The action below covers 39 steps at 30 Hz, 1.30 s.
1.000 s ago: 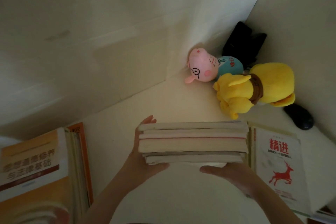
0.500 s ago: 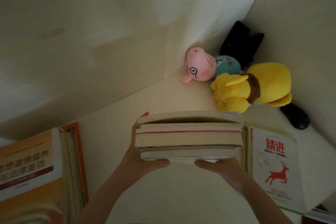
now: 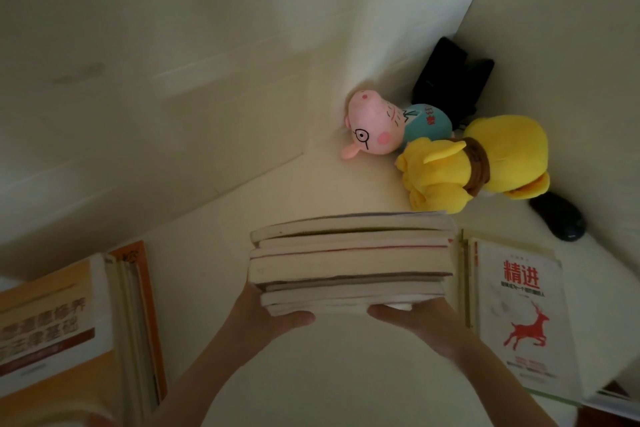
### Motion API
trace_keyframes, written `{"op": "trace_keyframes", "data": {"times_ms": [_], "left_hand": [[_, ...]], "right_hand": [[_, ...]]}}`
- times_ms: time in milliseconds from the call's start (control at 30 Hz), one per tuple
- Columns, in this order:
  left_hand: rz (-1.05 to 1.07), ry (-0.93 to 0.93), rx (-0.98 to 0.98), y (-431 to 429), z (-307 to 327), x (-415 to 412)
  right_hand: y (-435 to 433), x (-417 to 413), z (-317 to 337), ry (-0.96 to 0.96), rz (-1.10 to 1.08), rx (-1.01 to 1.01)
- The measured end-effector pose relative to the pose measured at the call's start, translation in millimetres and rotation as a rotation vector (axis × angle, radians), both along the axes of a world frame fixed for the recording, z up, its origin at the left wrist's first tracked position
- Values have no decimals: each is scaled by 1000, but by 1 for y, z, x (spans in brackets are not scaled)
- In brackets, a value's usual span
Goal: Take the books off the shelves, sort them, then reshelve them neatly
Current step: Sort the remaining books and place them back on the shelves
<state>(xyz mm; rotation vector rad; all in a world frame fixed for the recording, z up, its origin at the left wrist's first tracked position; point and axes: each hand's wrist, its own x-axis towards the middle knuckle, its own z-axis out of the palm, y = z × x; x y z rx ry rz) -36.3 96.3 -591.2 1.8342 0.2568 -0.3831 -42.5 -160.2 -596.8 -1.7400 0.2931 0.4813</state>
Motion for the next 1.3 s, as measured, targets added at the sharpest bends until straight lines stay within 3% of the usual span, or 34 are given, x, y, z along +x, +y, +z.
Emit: {"op": "trace_keyframes", "data": {"times_ms": [200, 333, 567, 800, 1300], "left_hand": [[92, -31, 29, -2, -1, 4], [126, -48, 82, -4, -1, 10], [80, -144, -31, -5, 23, 24], [250, -282, -230, -13, 112, 16], [421, -695, -350, 23, 312, -51]], "right_hand": [[-13, -3, -7, -17, 41, -120], [-12, 5, -3, -136, 20, -145], [-5, 18, 36, -320, -76, -22], [8, 16, 117, -495, -191, 93], [47, -18, 315, -966, 12, 160]]}}
